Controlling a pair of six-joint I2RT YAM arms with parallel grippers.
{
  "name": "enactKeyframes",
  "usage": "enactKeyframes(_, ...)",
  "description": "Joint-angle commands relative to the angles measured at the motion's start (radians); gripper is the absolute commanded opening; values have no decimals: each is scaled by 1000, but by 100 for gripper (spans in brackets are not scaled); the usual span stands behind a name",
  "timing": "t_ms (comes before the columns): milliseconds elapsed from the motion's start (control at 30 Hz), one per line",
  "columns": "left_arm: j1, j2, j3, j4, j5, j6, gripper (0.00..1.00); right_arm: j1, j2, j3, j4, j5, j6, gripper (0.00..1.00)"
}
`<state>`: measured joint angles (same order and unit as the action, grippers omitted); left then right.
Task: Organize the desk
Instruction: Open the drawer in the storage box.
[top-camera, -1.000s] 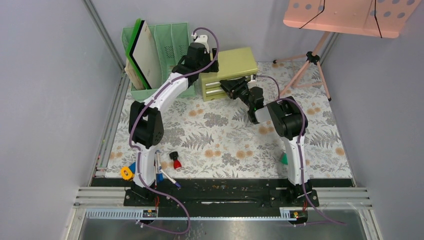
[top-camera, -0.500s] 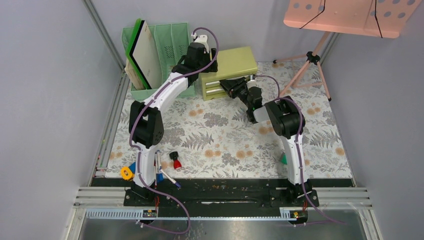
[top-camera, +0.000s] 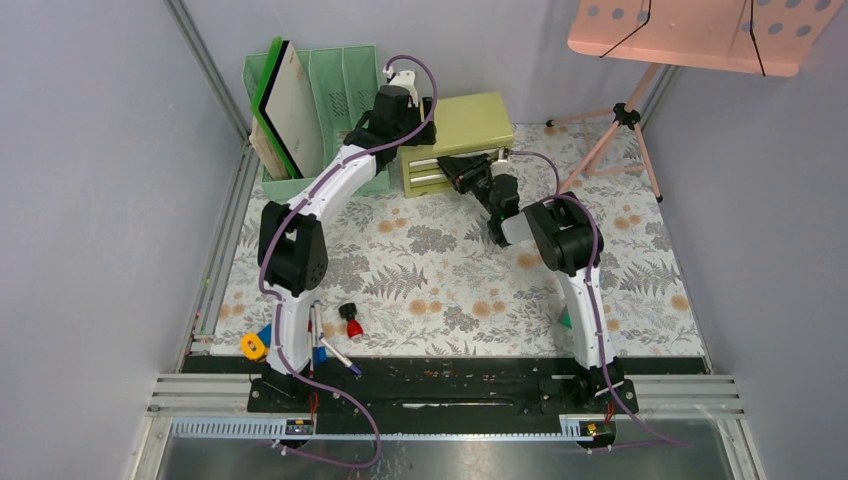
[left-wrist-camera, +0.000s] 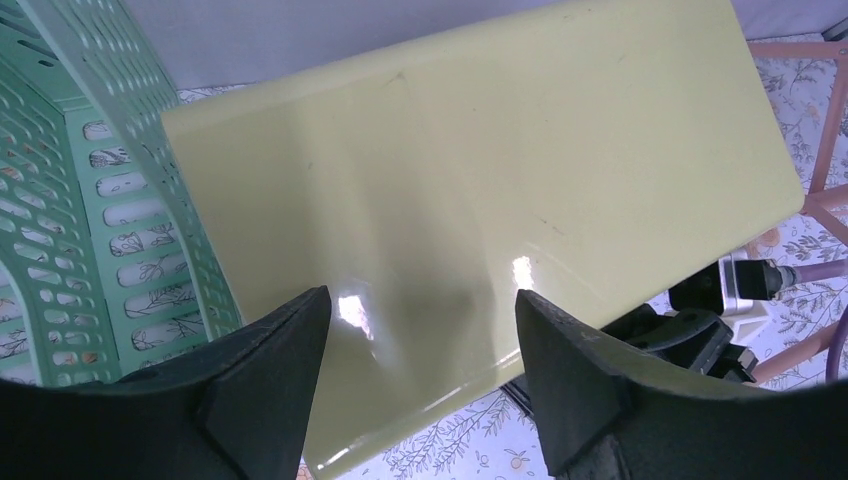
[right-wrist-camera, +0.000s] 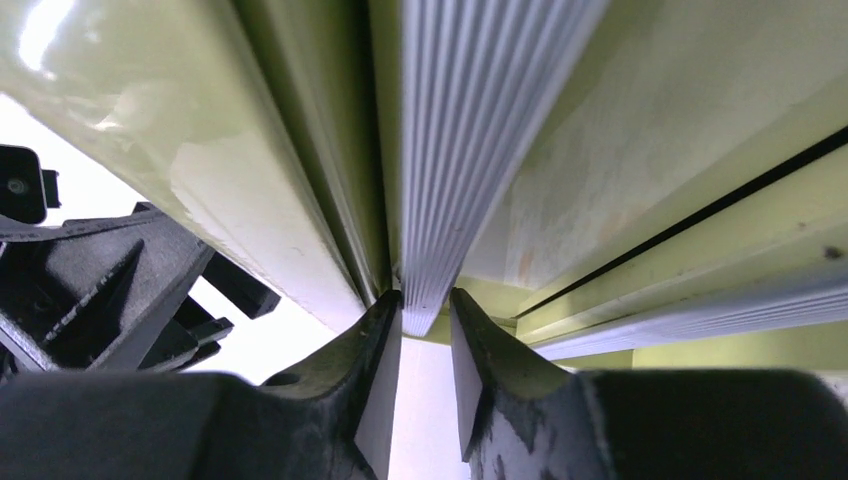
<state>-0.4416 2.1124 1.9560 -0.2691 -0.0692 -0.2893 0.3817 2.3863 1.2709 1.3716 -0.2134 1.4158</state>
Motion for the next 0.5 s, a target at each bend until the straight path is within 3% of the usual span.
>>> enactKeyframes(0,5,33,-21,-58,28,-22,69,-5,18,87,78,107,25,27)
enactKeyframes(300,12,19,-57,-49,39,-21,69,-4,4,83,82,91,10,1)
enactKeyframes(467,18,-9,-93,-35,40,-17,69,-3,-49,15,96,66,-14,0)
